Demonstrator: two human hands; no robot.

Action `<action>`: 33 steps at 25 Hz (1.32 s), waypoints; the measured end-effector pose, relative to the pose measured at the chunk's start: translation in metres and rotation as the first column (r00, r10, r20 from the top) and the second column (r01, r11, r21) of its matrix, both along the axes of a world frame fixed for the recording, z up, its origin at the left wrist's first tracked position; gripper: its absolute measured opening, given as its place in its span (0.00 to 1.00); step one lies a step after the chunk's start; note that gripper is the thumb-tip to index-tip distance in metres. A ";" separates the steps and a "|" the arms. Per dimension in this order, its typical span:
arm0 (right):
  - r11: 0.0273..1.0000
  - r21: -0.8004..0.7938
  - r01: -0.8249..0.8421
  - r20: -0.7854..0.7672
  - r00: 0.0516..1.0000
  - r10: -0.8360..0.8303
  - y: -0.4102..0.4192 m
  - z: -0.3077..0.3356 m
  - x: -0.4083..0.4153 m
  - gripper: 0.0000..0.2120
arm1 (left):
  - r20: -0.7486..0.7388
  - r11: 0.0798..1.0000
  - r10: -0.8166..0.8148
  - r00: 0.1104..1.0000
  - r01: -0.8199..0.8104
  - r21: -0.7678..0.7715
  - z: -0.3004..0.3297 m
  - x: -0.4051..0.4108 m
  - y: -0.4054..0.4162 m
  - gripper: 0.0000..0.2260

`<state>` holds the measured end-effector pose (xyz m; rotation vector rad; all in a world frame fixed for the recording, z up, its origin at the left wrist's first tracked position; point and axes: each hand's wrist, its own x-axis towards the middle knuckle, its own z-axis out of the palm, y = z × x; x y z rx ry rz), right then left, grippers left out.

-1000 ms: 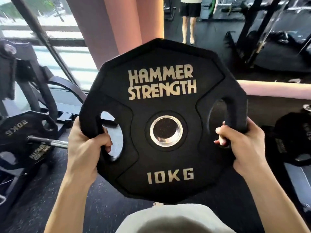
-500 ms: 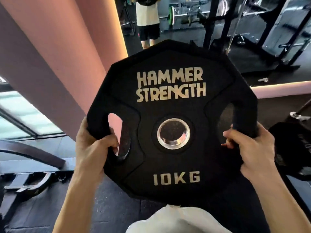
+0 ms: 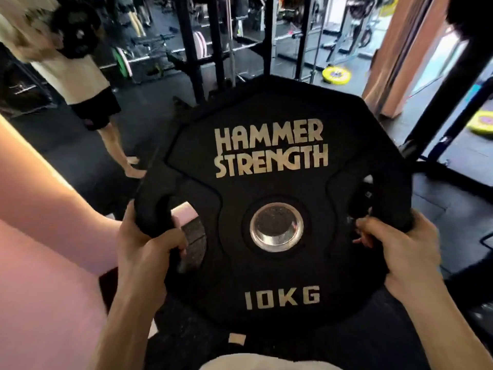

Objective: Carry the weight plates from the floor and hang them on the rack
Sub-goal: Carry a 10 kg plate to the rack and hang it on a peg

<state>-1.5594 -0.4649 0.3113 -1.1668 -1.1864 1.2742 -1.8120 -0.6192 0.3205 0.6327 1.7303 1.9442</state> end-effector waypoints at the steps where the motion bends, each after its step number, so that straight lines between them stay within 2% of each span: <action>1: 0.998 0.002 0.066 -0.002 0.998 -0.066 0.006 0.002 -0.004 0.19 | 0.012 0.997 -0.072 0.997 0.072 0.009 0.001 -0.013 0.020 0.19; 4: 0.967 0.038 0.251 -0.031 0.968 -0.250 0.021 0.010 -0.018 0.15 | -0.006 0.973 -0.232 0.973 0.232 -0.005 0.005 -0.051 0.087 0.20; 7: 0.909 0.056 0.412 -0.057 0.911 -0.409 0.032 0.020 -0.026 0.14 | -0.038 0.906 -0.422 0.906 0.423 0.018 0.018 -0.070 0.147 0.19; 13: 0.791 0.081 0.606 -0.084 0.795 -0.600 0.061 0.026 -0.032 0.13 | -0.060 0.762 -0.643 0.764 0.645 0.056 0.029 -0.078 0.259 0.21; 20: 0.724 0.180 0.666 -0.101 0.744 -0.660 0.139 -0.011 -0.002 0.11 | -0.115 0.685 -0.703 0.702 0.711 0.156 -0.011 -0.046 0.365 0.22; 25: 0.694 0.263 0.670 -0.143 0.739 -0.659 0.195 -0.070 0.015 0.15 | -0.170 0.640 -0.724 0.669 0.742 0.197 -0.069 -0.030 0.430 0.21; 33: 0.603 0.398 0.691 -0.183 0.704 -0.687 0.256 -0.189 0.042 0.13 | -0.230 0.603 -0.717 0.658 0.751 0.269 -0.191 0.004 0.499 0.19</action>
